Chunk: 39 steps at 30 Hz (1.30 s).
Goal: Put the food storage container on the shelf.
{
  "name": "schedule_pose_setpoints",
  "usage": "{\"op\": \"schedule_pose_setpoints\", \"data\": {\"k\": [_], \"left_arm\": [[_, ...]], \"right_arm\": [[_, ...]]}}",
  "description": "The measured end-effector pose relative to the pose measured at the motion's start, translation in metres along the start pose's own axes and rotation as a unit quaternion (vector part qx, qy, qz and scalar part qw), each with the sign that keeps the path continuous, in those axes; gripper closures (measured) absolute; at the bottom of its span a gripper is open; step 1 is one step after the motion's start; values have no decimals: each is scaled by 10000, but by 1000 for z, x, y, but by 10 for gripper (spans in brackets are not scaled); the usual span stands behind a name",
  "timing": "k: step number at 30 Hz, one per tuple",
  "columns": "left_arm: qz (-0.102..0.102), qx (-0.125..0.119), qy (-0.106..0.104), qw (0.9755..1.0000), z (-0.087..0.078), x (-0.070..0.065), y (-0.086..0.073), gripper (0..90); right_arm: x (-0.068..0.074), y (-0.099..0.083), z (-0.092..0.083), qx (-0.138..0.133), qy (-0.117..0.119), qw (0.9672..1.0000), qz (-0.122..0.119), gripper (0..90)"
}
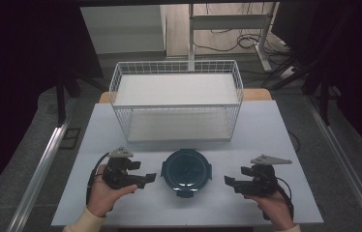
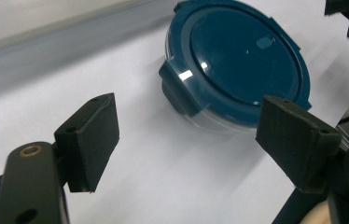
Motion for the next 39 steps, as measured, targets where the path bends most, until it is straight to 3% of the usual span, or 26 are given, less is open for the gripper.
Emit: {"op": "schedule_pose_setpoints", "data": {"k": [4, 13, 15, 18, 22, 25, 29, 39], "left_arm": [[-106, 54, -33, 9999, 6, 2, 10, 199], [-459, 206, -438, 9978, 22, 1, 14, 141], [-722, 181, -610, 9954, 26, 3, 15, 136], [-887, 207, -702, 9934, 32, 5, 14, 135], [-946, 279, -722, 9925, 42, 4, 12, 136], [-1070, 276, -875, 9900, 46, 4, 10, 135], [-1185, 262, -906, 9885, 53, 7, 7, 136], [-1283, 399, -1077, 9851, 67, 5, 5, 143]], "right_arm": [[11, 6, 7, 54, 135, 9998, 106, 187], [31, 22, 29, 197, 334, 9988, 297, 171], [36, 24, 39, 264, 404, 9980, 398, 163], [37, 23, 47, 340, 428, 9972, 507, 156], [35, 20, 55, 372, 506, 9953, 736, 155], [34, 18, 60, 418, 548, 9939, 860, 153], [35, 16, 67, 485, 620, 9920, 984, 144], [39, 10, 81, 660, 852, 9859, 1282, 140]]}}
Point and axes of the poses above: each handheld gripper's, and its own axes: z roughly forward along the jaws, y roughly out of its top, x roughly to its left, the point moved 7 cm from there along z, roughly forward along the jaws, and after that the axes turned 1 degree about x, right-handed, at the moved point
